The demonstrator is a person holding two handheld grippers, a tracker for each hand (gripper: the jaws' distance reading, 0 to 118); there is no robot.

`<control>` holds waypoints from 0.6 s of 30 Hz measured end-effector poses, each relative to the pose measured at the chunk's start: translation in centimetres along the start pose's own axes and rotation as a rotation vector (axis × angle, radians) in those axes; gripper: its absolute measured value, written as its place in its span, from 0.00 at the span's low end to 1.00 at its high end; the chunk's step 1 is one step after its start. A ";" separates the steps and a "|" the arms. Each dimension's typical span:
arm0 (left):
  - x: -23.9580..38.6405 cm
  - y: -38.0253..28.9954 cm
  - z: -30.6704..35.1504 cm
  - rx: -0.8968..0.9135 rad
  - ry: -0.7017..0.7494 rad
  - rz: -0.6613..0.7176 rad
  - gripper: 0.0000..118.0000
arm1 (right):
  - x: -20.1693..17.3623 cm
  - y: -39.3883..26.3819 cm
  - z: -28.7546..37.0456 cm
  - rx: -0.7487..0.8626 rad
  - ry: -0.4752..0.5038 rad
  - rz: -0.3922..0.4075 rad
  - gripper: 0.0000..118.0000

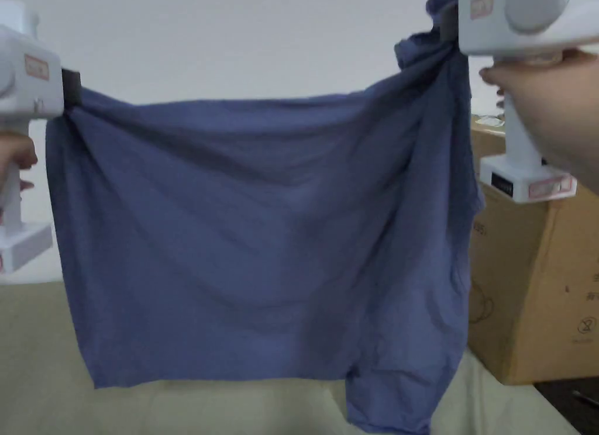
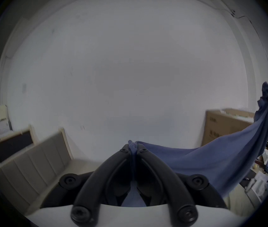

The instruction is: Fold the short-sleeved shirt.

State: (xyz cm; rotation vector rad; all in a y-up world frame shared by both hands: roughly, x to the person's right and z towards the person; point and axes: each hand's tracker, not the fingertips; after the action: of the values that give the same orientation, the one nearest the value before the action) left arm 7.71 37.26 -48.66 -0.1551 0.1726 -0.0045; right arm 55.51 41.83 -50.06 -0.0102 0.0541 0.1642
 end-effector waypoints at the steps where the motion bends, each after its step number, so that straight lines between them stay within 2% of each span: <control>1: 0.0 -2.5 -0.5 -0.056 -0.017 0.032 0.03 | -0.6 -3.0 -0.2 -0.053 0.005 -0.006 0.02; 3: 0.3 -8.9 -1.1 -0.160 -0.080 0.081 0.03 | -1.6 -9.8 -1.1 -0.218 0.082 -0.051 0.02; 6: 0.7 -18.2 -0.9 -0.325 -0.103 0.063 0.03 | -3.8 -20.8 0.2 -0.428 0.127 -0.126 0.02; 8: 1.0 -24.4 0.8 -0.405 -0.142 0.057 0.03 | -4.8 -27.0 2.1 -0.554 0.182 -0.152 0.02; 10: 0.1 -28.1 2.3 -0.444 -0.187 0.045 0.03 | -5.3 -31.3 4.7 -0.628 0.226 -0.125 0.02; 13: -1.0 -31.8 6.7 -0.526 -0.225 0.025 0.03 | -4.7 -34.7 9.5 -0.689 0.312 -0.070 0.02; 16: -2.4 -33.9 11.7 -0.556 -0.264 -0.010 0.03 | -3.4 -35.1 15.6 -0.688 0.407 -0.039 0.02; 18: -3.5 -34.3 14.7 -0.557 -0.282 -0.001 0.03 | -1.7 -34.7 19.5 -0.680 0.449 -0.067 0.02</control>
State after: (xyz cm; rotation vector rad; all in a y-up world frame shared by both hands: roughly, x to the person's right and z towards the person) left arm 7.07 5.72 -28.42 -0.7076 -0.1126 0.0651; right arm 60.58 7.56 -30.34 -0.7275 0.4432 0.1040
